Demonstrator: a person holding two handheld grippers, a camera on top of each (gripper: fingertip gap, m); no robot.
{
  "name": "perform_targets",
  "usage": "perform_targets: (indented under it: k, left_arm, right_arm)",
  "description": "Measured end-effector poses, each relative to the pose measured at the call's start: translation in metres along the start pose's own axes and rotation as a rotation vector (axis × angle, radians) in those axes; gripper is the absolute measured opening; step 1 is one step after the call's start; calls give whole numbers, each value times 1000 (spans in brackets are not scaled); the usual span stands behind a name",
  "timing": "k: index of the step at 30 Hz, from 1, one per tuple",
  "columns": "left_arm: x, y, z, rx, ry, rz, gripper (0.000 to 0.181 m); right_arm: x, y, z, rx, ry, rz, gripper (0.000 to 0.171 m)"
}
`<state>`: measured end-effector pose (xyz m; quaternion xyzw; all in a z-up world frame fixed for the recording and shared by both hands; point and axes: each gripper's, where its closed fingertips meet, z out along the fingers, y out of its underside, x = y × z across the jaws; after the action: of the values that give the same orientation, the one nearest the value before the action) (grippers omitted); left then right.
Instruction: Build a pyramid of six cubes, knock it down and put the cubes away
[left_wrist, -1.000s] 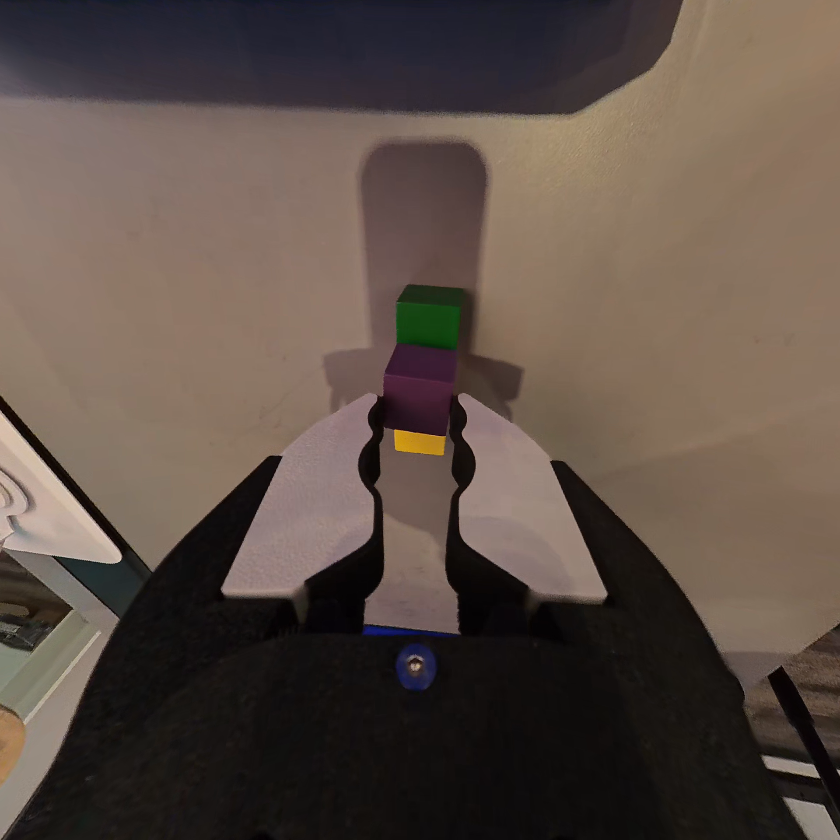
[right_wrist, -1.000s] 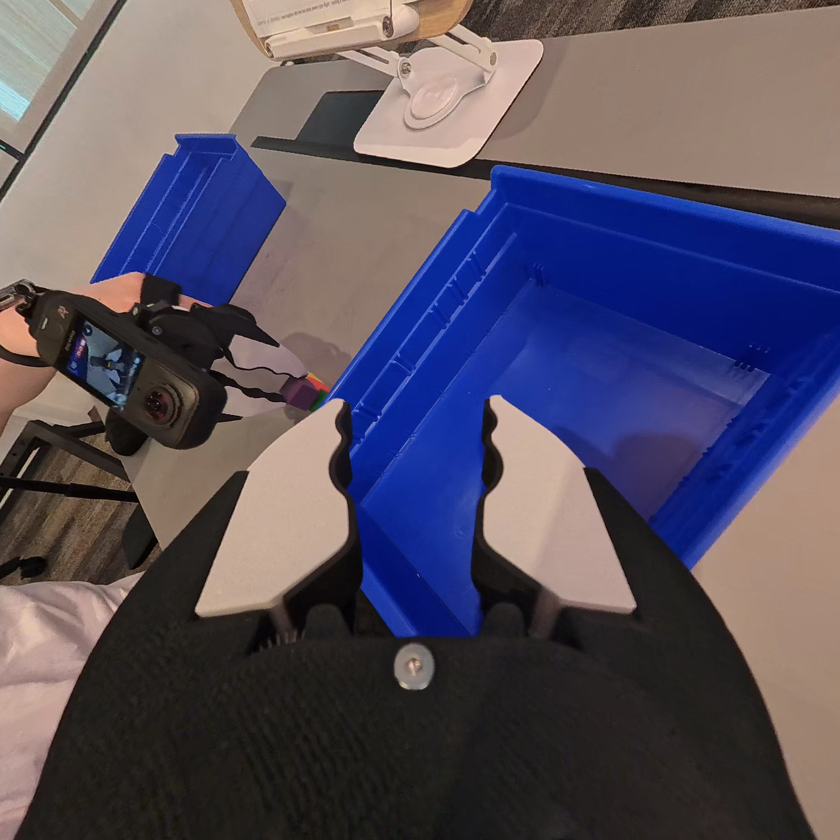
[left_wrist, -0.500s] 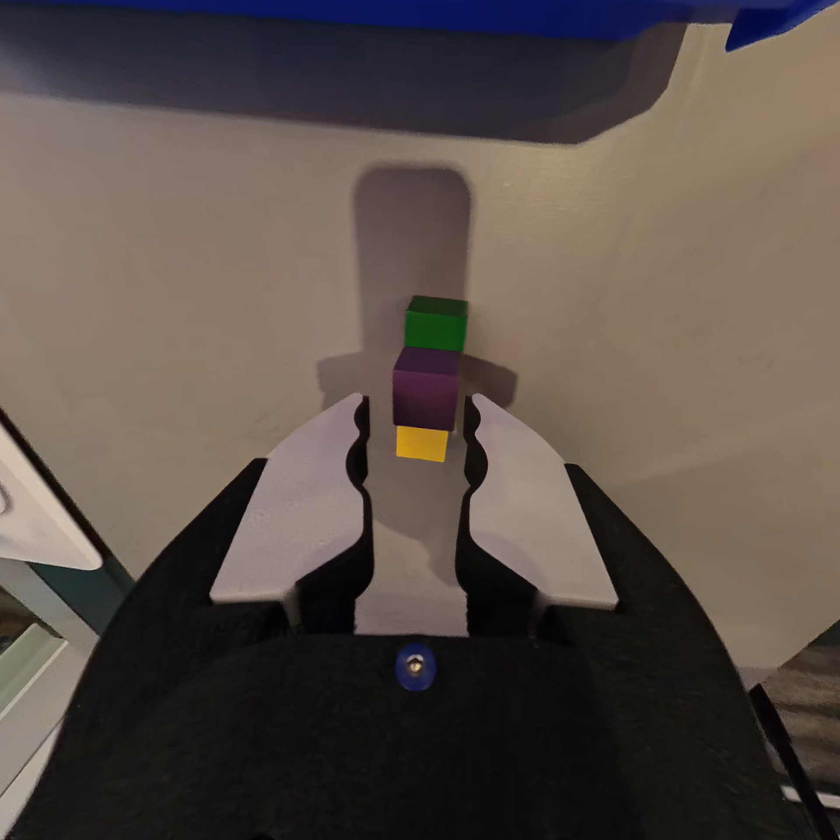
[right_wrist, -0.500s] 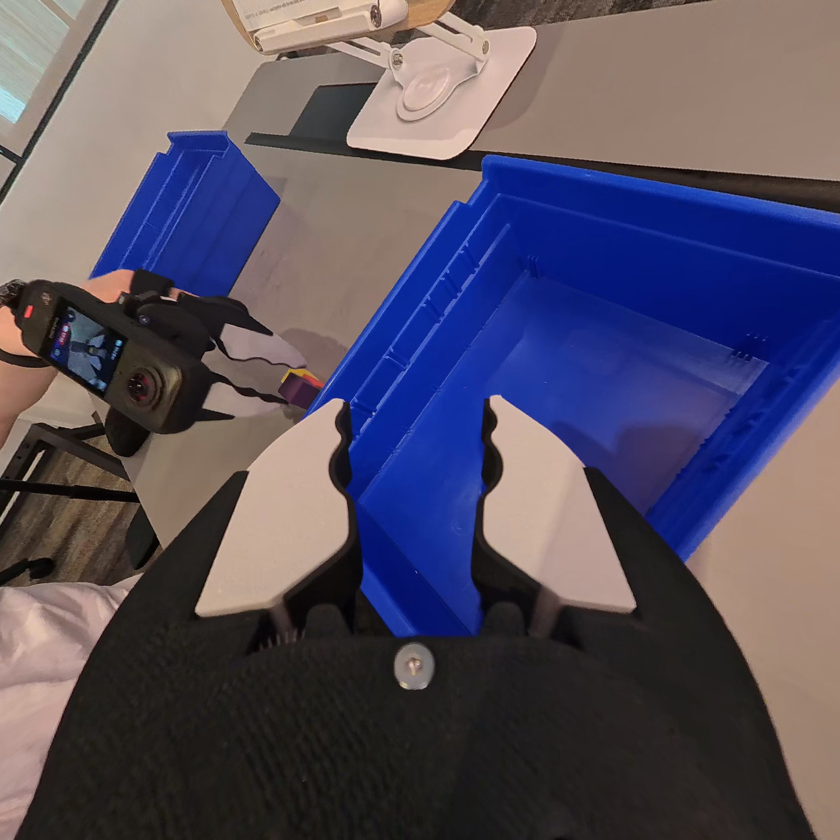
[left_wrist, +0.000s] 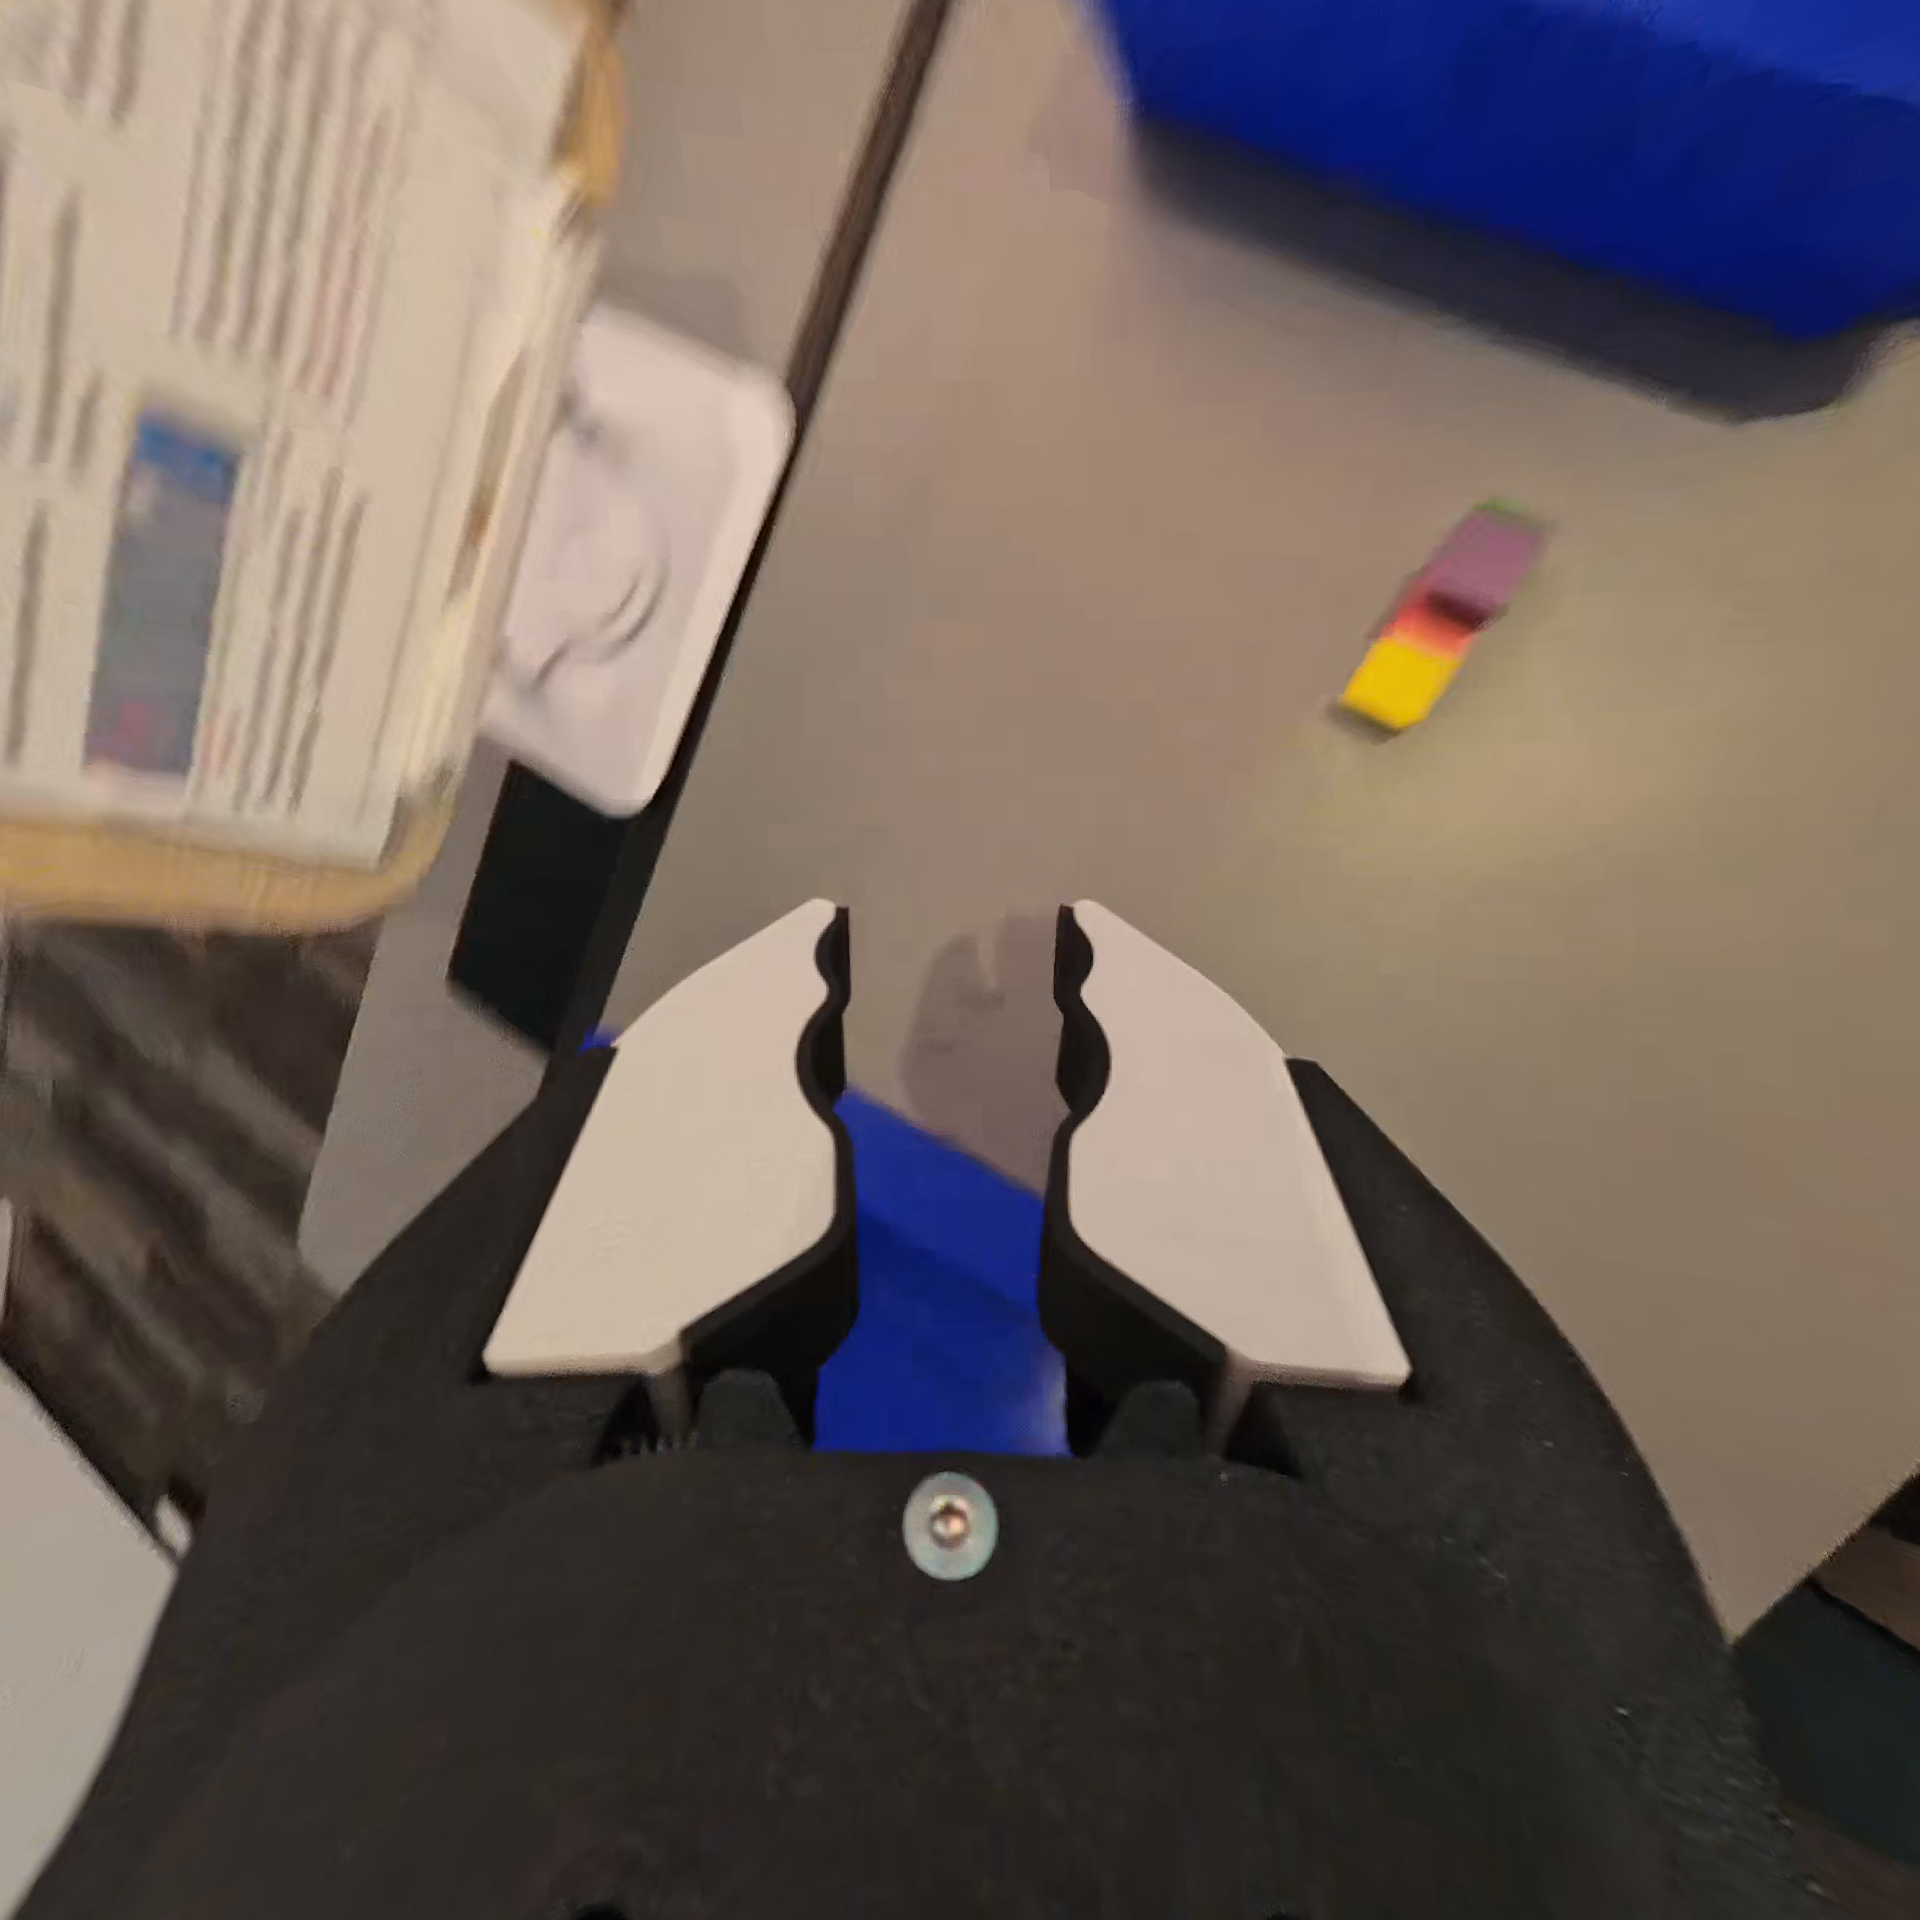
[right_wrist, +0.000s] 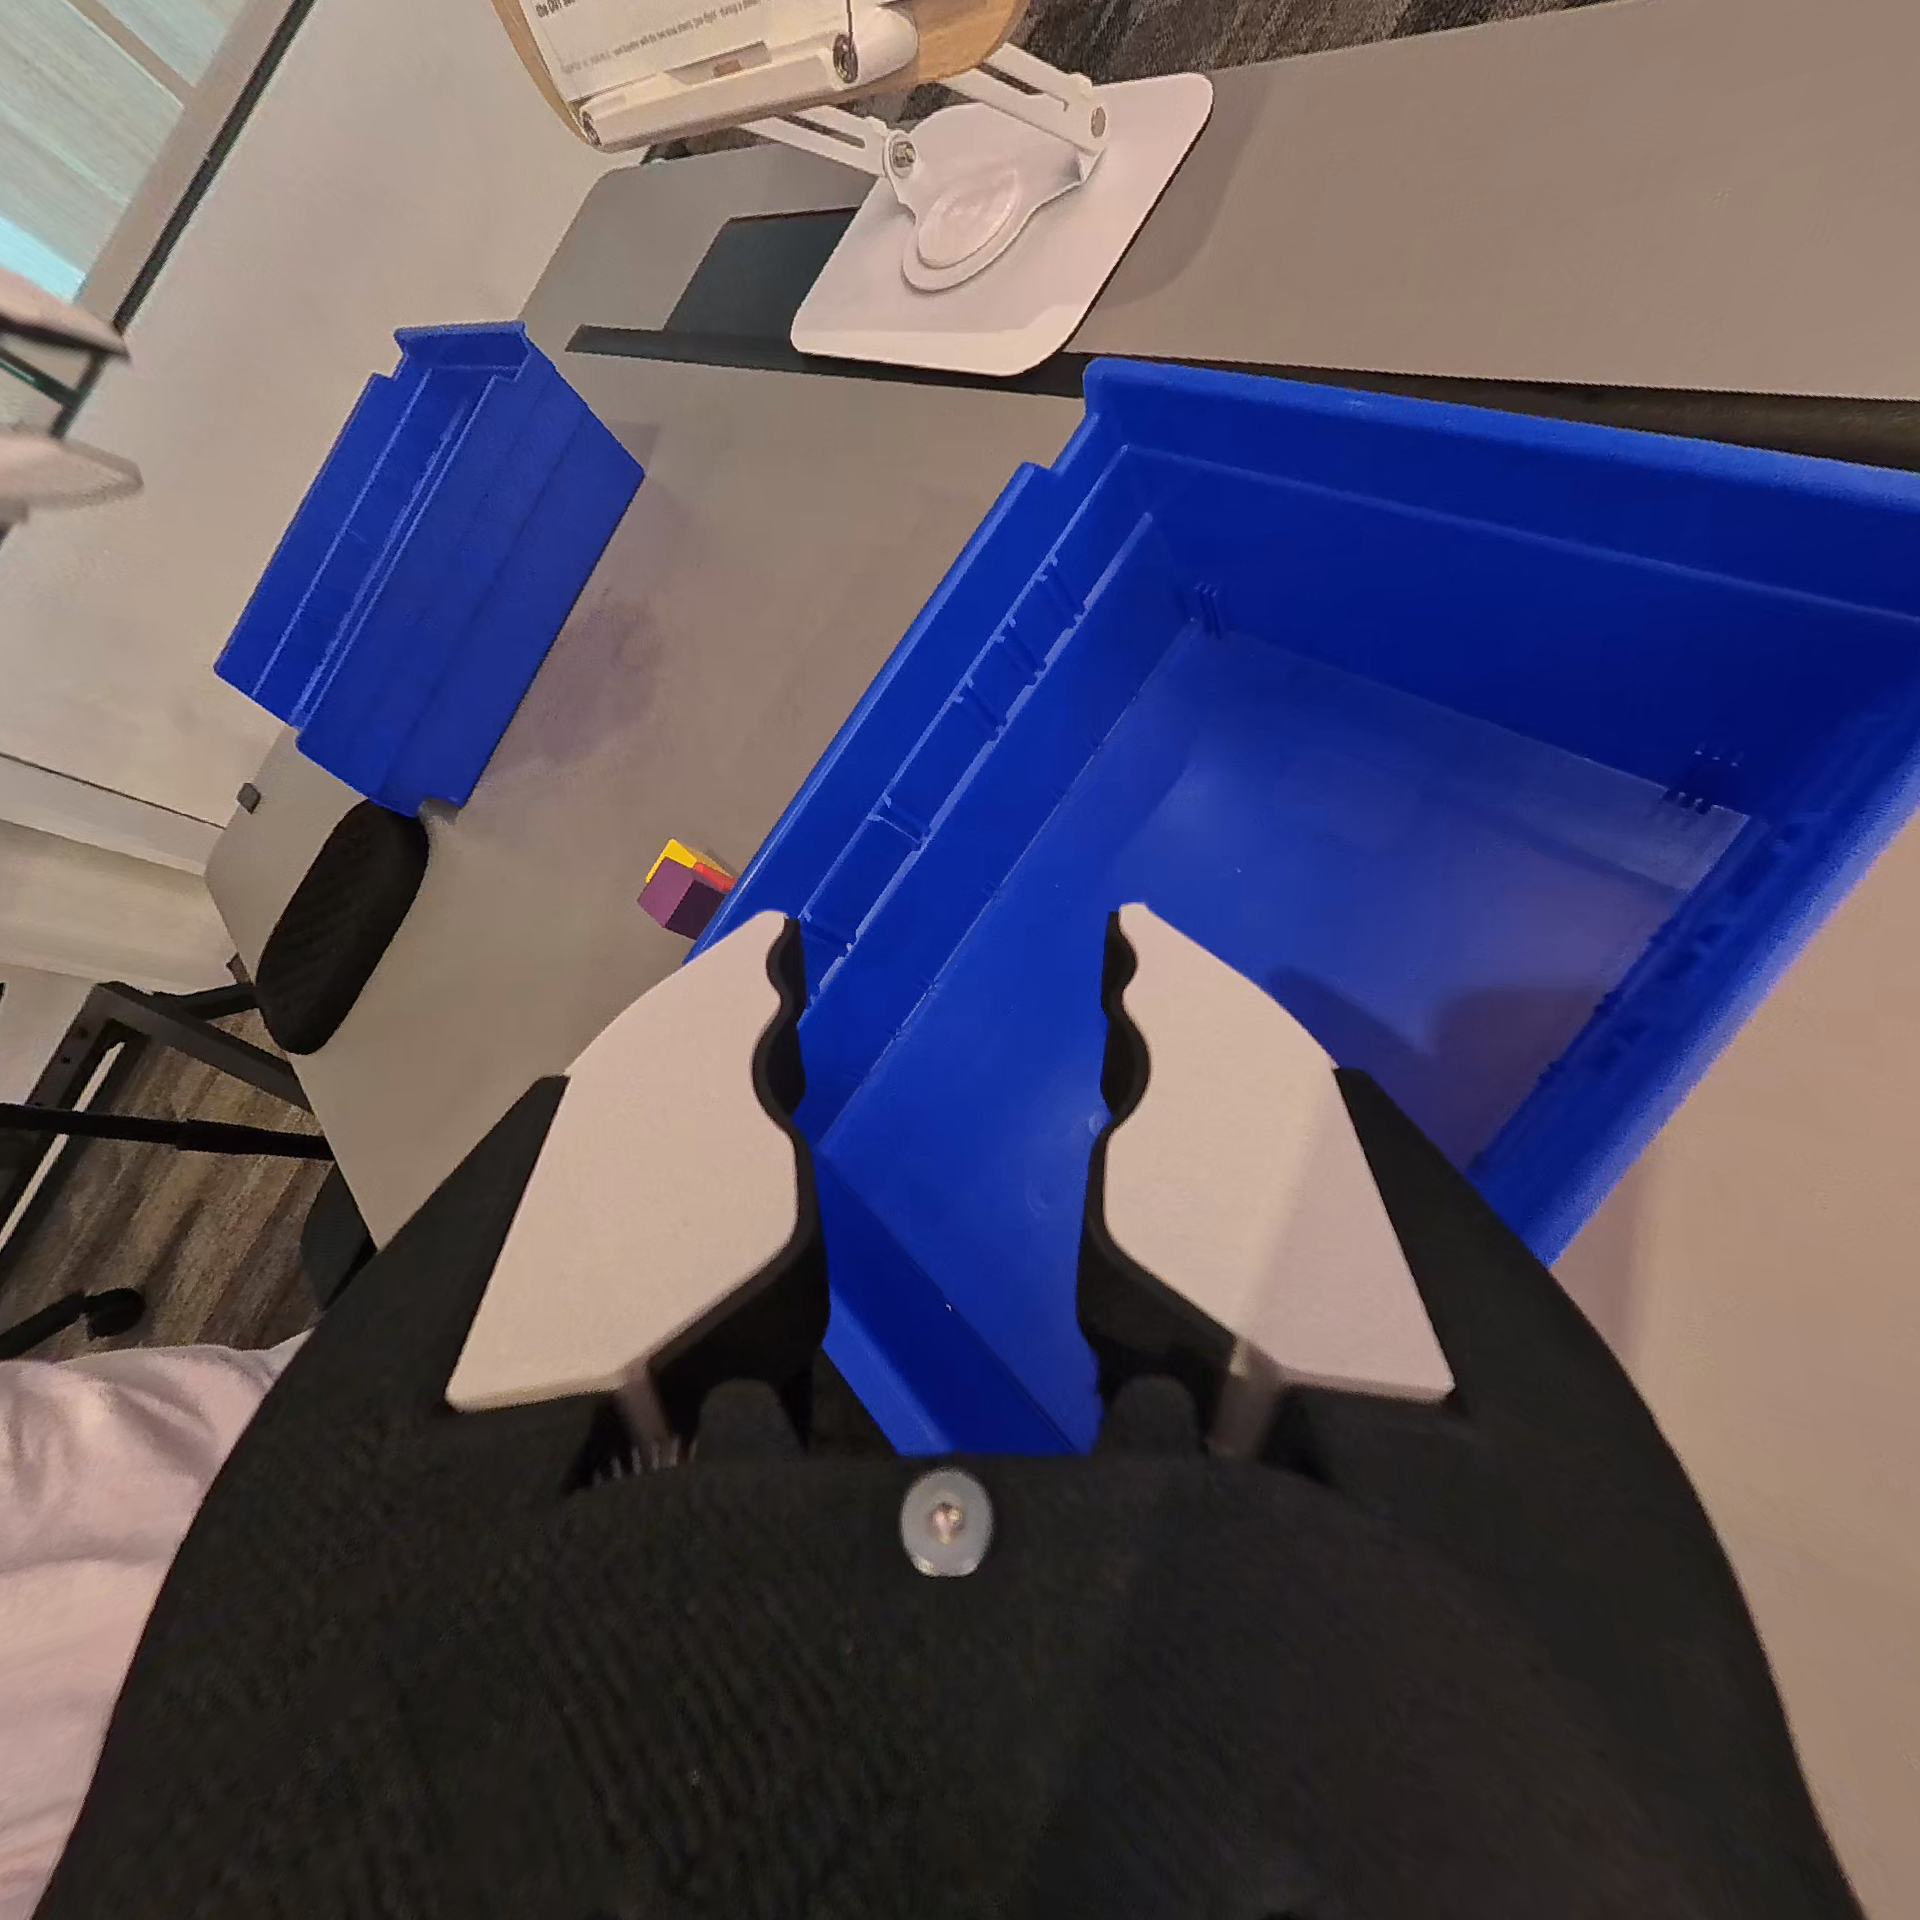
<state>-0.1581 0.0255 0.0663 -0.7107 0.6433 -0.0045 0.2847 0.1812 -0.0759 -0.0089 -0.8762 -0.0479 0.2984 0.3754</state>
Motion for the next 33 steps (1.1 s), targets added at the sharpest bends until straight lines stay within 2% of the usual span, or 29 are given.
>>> perform_targets:
  k: [3, 6, 8, 12, 21, 29, 33]
  left_arm:
    - [-54, 71, 5, -107, -69, -163, 38]
    - [-85, 146, 22, -238, -94, -190, 40]
    - [-87, 186, 40, -294, -56, -101, 40]
    - [-76, 234, 85, -310, 61, -38, 38]
    - [-90, 289, 131, -453, 43, 79, 40]
    - [-93, 292, 147, -446, 56, 81, 39]
    - [-89, 294, 151, -460, 80, 71, 32]
  right_arm:
    - [-1, 3, 4, -26, 11, -9, 56]
    - [-4, 1, 4, -24, 14, -23, 56]
    - [-6, -2, 3, -5, 15, -23, 56]
    - [-10, -9, 2, 31, 5, -34, 56]
    - [-9, -12, -5, 66, -6, -19, 56]
    - [0, -7, 0, 25, 10, 0, 55]
    - [0, -7, 1, 18, 9, -6, 55]
